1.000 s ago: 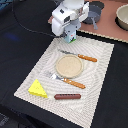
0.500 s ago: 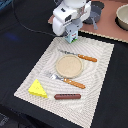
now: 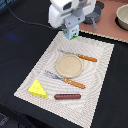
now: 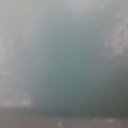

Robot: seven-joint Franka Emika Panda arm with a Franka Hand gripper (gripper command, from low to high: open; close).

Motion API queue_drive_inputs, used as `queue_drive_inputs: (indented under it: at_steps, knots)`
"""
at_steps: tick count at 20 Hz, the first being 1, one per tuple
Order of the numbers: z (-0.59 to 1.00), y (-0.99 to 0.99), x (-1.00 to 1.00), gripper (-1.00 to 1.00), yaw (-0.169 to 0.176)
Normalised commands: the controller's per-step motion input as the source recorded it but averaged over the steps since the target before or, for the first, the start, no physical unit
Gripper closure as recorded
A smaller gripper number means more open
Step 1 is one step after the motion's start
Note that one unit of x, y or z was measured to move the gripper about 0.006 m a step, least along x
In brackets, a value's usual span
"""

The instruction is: Interact with the objects in diverse but meaningful ways.

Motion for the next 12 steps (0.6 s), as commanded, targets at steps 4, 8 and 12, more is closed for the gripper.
queue_drive_inputs:
  at_steps: [4,8,12]
  knots:
    - [-0.12,-0.65,-0.69,1.0,-0.001]
    - [-0.4,-0.77,-0.6,1.0,0.0]
    - [-0.53,-0.75,-0.62,1.0,0.0]
